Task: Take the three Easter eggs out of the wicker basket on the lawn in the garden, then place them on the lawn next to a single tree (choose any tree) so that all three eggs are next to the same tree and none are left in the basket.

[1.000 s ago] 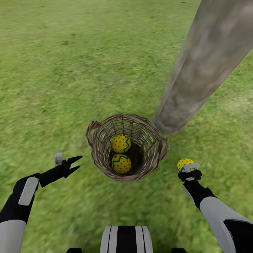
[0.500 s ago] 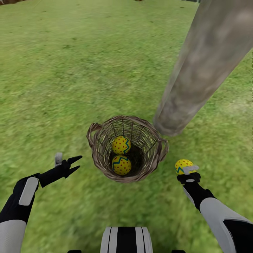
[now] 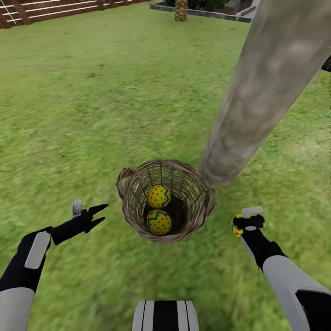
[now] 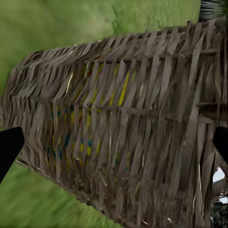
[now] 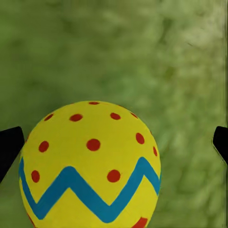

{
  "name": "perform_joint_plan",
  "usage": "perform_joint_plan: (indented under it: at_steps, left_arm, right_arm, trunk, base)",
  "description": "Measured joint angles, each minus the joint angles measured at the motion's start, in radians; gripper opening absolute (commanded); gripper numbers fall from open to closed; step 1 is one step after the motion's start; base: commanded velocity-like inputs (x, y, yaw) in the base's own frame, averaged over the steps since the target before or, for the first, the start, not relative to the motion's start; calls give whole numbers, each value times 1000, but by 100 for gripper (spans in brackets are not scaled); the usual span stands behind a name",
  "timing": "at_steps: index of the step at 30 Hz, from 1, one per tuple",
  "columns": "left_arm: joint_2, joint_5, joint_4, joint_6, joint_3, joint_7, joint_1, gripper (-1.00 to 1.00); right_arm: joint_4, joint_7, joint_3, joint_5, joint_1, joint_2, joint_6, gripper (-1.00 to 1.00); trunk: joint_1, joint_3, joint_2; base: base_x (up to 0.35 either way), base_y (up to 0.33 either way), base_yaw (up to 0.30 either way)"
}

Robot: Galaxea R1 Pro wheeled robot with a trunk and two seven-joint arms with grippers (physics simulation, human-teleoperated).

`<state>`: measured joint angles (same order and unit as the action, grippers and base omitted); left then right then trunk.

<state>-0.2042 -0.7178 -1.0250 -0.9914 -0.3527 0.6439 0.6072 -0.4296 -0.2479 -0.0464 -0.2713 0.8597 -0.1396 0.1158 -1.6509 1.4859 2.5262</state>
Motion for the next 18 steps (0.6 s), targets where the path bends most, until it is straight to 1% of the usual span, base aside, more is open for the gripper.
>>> perform_joint_plan:
  at_steps: [2,3,4,5,6,7,8,9,10,11,12,13,14,15,16,17,18]
  left_arm:
    - [-1,0,0,0,-2,0,0,100]
    - [-2,0,-1,0,-3,0,0,100]
    - [-2,0,0,0,-3,0,0,100]
    - [-3,0,0,0,-3,0,0,100]
    - [-3,1,0,0,-3,-1,0,100]
    - [-3,2,0,0,-2,-1,0,100]
    - [-3,2,0,0,-2,-2,0,100]
    - [-4,3,0,0,-2,-3,0,100]
    - [-4,3,0,0,-2,-3,0,100]
    - [-5,3,0,-1,-2,-4,-1,100]
    - [-5,2,0,-1,-2,-4,0,100]
    - [-6,2,0,-1,-3,-4,0,100]
    - [-6,2,1,-2,-4,-3,0,100]
    - [-6,2,0,-2,-4,-4,0,100]
    - [-7,1,0,-2,-4,-4,0,100]
    - [-8,1,0,-2,-5,-4,0,100]
    - [-8,2,0,-1,-5,-4,0,100]
  right_arm:
    - [-1,1,1,1,1,0,24,100]
    - [-3,7,2,1,1,-2,62,100]
    - [-10,34,0,0,1,-3,103,100]
    - [-27,93,-2,-1,1,-6,151,100]
    - [-50,175,-4,-3,2,-18,206,100]
    - [-91,317,-2,1,1,-55,310,100]
    - [-107,412,-2,2,0,-83,375,100]
    - [-117,503,-2,2,0,-108,431,100]
    - [-125,584,-2,1,0,-137,470,100]
    - [-133,670,-3,0,0,-173,497,100]
    - [-136,734,-4,2,-1,-205,511,100]
    - [-137,771,-5,4,-1,-225,515,100]
    - [-137,816,-19,5,-1,-247,518,100]
    - [-138,851,-41,6,-2,-260,519,100]
    - [-138,898,-76,6,-2,-270,520,100]
    - [-138,932,-96,6,-2,-273,520,100]
    - [-138,958,-108,6,-2,-275,520,100]
  trunk:
    - [1,-8,0]
    - [1,-12,-1]
    - [2,-15,-1]
    - [2,-19,-1]
    - [3,-23,-1]
    - [3,-27,-2]
    - [4,-31,-2]
    - [4,-35,-2]
    - [5,-39,-2]
    - [5,-43,-3]
    - [5,-46,-3]
    - [5,-50,-3]
    - [6,-54,-3]
    - [6,-58,-4]
    - [7,-62,-4]
    - [7,-66,-4]
    - [8,-70,-4]
  base:
    - [0,0,0]
    - [0,0,0]
    - [0,0,0]
    - [0,0,0]
    - [0,0,0]
    - [0,0,0]
    - [0,0,0]
    - [0,0,0]
    - [-5,0,0]
    - [-153,30,0]
    - [-235,65,0]
    - [-286,91,0]
    - [-297,100,0]
    - [-170,53,0]
    - [-87,27,0]
    - [-45,14,0]
    - [-18,6,-35]
